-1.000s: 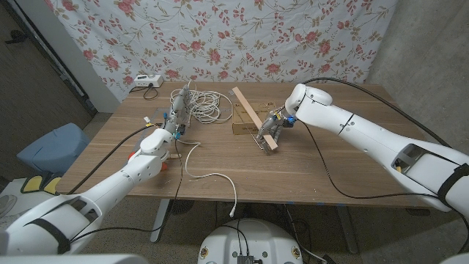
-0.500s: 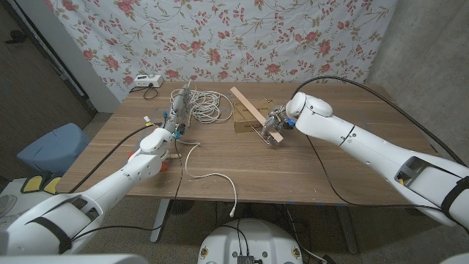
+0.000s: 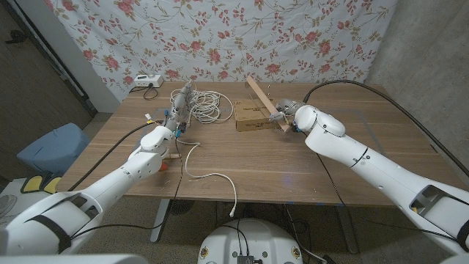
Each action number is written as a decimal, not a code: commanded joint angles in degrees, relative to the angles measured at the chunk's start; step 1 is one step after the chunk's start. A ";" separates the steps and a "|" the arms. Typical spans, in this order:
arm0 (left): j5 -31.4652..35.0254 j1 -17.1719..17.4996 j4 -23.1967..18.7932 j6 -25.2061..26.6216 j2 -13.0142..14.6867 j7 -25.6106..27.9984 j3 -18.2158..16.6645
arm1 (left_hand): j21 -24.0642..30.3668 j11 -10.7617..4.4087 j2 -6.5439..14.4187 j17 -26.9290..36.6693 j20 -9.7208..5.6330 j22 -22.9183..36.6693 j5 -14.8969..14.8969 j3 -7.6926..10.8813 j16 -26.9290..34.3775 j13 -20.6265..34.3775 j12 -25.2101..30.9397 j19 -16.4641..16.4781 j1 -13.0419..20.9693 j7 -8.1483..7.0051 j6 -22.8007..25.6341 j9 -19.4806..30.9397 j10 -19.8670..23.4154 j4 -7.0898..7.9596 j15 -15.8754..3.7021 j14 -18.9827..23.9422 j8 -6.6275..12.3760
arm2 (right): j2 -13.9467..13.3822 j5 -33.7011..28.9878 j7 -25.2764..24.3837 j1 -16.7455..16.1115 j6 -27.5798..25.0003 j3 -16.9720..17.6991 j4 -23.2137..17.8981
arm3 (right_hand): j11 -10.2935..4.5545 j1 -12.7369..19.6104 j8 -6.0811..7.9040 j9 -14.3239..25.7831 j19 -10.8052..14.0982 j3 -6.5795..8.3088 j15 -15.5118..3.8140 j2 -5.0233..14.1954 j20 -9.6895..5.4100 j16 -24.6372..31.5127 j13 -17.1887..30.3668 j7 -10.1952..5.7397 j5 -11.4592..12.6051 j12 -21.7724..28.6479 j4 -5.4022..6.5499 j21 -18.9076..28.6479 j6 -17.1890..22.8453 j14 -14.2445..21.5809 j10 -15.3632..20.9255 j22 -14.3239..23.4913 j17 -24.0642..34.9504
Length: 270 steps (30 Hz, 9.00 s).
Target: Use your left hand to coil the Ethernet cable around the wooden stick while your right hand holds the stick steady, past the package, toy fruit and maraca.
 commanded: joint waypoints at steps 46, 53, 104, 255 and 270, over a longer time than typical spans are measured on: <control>31.44 -5.68 -44.41 26.76 32.18 -6.83 5.86 | 3.58 -2.38 -6.18 1.11 4.30 0.61 -5.10 5.66 2.15 2.24 7.17 6.71 33.14 2.00 24.85 1.10 18.94 -17.52 2.47 12.17 7.41 | -2.00 6.17 -29.89 -21.90 35.70 18.86 0.06 | -0.83 3.20 1.60 1.73 -4.26 2.44 -1.71 2.58 -3.17 2.64 5.58 -0.50 1.59 1.28 3.09 6.90 -0.04 -2.30 -0.09 -1.13 11.54; 32.91 -7.19 -48.05 29.37 34.21 -11.54 5.83 | 3.43 -2.46 -8.25 0.97 5.12 0.50 -3.91 5.35 1.88 2.18 7.10 7.24 37.37 1.64 26.77 1.20 20.11 -17.40 3.06 12.13 7.52 | -1.90 5.90 -31.00 -22.94 36.57 19.45 -0.25 | -0.71 3.15 1.65 1.76 -4.33 2.53 -1.73 2.52 -3.16 2.82 5.54 -0.47 1.64 1.17 3.22 7.41 -0.06 -2.35 0.15 -1.41 11.87; 38.67 -14.88 -73.93 73.78 42.52 -34.94 9.32 | 5.56 -0.31 -7.12 1.85 3.47 0.81 -2.46 0.66 5.60 3.66 8.01 15.19 43.26 4.98 30.09 1.50 27.93 -12.77 0.30 23.82 4.24 | -0.89 8.54 -30.02 -20.51 54.10 19.92 9.31 | -0.44 3.02 2.13 1.80 -5.47 3.14 -1.72 2.15 -3.35 4.32 5.63 -0.26 1.81 0.09 3.50 11.16 0.30 -2.71 0.86 -4.56 12.31; 108.30 -2.60 -71.76 104.47 27.13 -76.62 16.89 | -10.98 13.50 1.18 0.47 7.95 0.78 -3.78 -28.26 0.26 5.54 4.05 42.80 26.23 17.70 28.15 1.51 33.60 -4.74 9.91 32.46 1.31 | 2.99 12.95 -19.85 -6.07 69.10 19.33 33.14 | -0.36 2.31 2.28 0.95 -8.45 4.17 -1.68 1.88 -3.35 7.88 5.99 0.14 1.28 -2.01 3.06 20.58 0.24 -3.69 2.10 -14.08 12.33; 159.27 27.58 -56.26 80.79 -37.85 -56.03 -24.44 | 7.22 -4.59 4.99 5.04 -3.29 7.89 -8.08 20.83 11.36 9.71 15.39 60.54 52.79 13.48 56.73 6.59 67.75 -3.45 -9.04 77.73 8.46 | 4.15 12.83 -19.11 -2.71 69.17 17.51 36.71 | -0.33 2.23 2.27 0.84 -8.64 4.40 -1.66 1.84 -3.36 8.07 6.22 0.23 1.24 -2.07 3.02 20.93 0.24 -3.90 2.01 -14.32 12.30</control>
